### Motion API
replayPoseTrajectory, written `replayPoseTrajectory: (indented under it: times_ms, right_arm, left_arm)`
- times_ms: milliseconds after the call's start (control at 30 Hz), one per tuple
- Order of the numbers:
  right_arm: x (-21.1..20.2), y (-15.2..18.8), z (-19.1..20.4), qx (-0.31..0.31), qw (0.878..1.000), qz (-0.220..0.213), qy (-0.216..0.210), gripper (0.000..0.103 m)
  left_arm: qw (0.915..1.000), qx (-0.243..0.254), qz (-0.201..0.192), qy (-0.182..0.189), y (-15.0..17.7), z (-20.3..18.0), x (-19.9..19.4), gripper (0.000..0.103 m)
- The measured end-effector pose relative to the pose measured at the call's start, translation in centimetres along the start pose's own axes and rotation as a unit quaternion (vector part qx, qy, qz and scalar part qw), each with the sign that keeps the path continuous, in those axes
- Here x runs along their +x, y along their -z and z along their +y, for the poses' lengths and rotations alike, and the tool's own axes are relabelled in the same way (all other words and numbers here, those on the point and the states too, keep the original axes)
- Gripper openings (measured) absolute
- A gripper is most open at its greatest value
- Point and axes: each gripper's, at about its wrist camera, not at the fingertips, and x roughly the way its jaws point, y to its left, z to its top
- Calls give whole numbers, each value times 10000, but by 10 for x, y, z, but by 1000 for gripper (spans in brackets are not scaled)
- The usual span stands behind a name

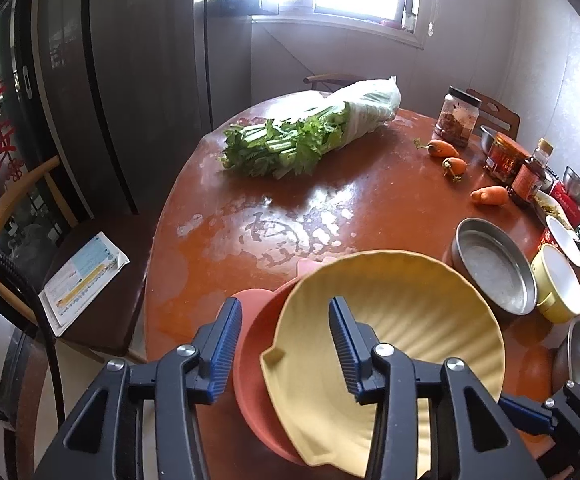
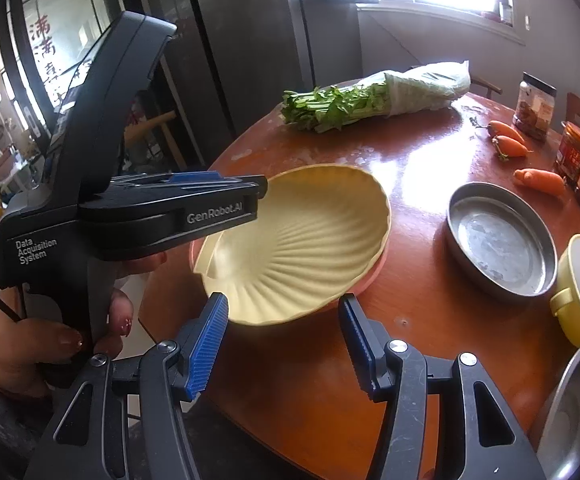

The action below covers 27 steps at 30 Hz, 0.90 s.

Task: Organize plates and bowls
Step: 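Lower the shell dish onto the pink plate and open the left tool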

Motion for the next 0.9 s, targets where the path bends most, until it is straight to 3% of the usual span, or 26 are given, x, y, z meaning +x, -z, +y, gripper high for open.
replayPoseTrajectory:
  times_ms: [500,900]
  right_arm:
    - [-33,2,-18,148,9991,-368,146,60]
    - [-64,4,-62,487,9960,-627,402,60]
  left_arm:
    - [9998,85,-154,47,-2,-22,-24,50]
    - [9988,342,-235,273,-5,-64,-41,57]
